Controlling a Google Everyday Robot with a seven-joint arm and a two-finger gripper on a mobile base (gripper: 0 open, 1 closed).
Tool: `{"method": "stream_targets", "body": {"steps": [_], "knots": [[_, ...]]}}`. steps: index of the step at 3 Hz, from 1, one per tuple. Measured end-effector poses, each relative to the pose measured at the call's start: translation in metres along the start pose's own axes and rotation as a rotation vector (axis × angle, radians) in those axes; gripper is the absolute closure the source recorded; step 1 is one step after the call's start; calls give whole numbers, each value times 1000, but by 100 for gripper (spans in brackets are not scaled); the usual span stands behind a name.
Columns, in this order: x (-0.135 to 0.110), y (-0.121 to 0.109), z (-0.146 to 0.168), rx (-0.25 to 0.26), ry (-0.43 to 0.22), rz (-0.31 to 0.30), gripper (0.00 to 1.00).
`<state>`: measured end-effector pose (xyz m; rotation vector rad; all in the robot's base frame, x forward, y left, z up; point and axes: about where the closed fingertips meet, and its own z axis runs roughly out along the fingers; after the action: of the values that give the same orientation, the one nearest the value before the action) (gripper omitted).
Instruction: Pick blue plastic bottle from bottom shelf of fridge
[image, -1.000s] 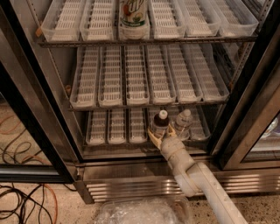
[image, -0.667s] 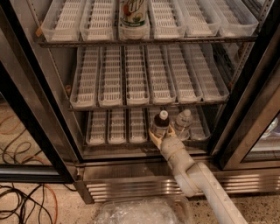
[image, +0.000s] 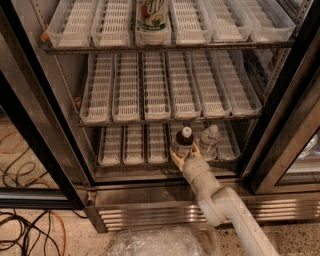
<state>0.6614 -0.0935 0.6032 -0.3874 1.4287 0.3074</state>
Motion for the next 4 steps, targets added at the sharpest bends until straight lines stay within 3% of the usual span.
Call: {"method": "stream_targets", "body": {"steps": [2,4], "knots": [[-21,9,-2,-22,-45,-55,100],[-48,14,-4,-70,-27,-93,100]]}}
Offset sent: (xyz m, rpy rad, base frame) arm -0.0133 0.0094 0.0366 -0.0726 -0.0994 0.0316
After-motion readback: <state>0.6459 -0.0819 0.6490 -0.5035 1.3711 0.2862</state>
